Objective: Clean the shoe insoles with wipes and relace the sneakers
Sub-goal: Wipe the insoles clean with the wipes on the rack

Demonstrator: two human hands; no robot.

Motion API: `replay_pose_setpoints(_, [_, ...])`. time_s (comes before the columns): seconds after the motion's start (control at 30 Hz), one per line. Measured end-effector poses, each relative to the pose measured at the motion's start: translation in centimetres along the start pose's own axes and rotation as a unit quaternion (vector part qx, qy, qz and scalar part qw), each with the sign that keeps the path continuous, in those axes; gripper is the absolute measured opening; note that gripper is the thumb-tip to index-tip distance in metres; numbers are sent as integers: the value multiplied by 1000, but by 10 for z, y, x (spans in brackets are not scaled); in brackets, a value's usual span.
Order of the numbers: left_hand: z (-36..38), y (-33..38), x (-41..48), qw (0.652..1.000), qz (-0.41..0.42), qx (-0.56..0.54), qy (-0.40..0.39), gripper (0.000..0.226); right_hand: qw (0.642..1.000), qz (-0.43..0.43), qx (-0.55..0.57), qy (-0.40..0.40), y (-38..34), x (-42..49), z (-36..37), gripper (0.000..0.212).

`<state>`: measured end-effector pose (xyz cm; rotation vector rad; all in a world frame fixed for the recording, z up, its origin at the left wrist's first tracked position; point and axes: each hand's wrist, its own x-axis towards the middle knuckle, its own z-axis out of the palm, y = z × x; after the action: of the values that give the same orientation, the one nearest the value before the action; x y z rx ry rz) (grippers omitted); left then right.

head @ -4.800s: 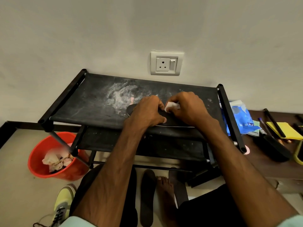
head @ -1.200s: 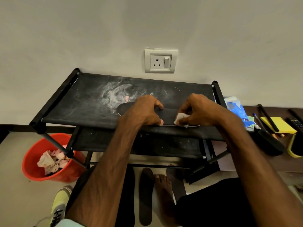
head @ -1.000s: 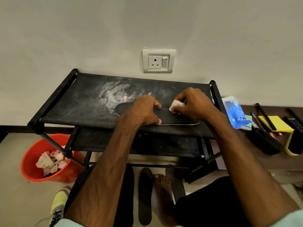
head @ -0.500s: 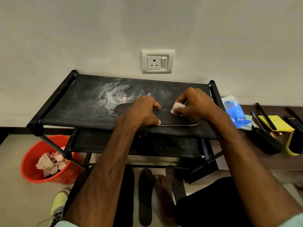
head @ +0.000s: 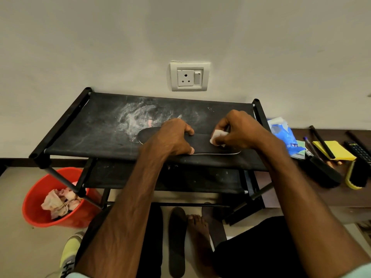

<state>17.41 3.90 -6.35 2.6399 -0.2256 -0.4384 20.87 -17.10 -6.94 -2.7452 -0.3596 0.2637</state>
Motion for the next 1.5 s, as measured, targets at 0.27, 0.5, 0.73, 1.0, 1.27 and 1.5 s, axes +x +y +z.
replay_pose_setpoints(0.27, [-1,-6,0,1000,14,-11,9,61,979,14,101,176,18,5,3,19])
replay_pose_setpoints(0.5, [5,-5,2,998,45,-14,34,52,974,15,111,198,33,-6,3,14])
replay_pose_setpoints(0.73, [36,9,14,990,108,43,85,78,980,15,110,165,32,-6,0,14])
replay_pose_setpoints(1.0, [28,-2,16,992,103,29,65,78,983,3,113,141,34,-9,-2,10])
replay_pose_setpoints(1.27, [11,-11,7,996,77,-24,32,74,988,-31,122,88,27,-7,0,14])
replay_pose_setpoints(1.5, [13,-7,8,996,73,-52,24,66,993,-72,88,41,-11,7,17,21])
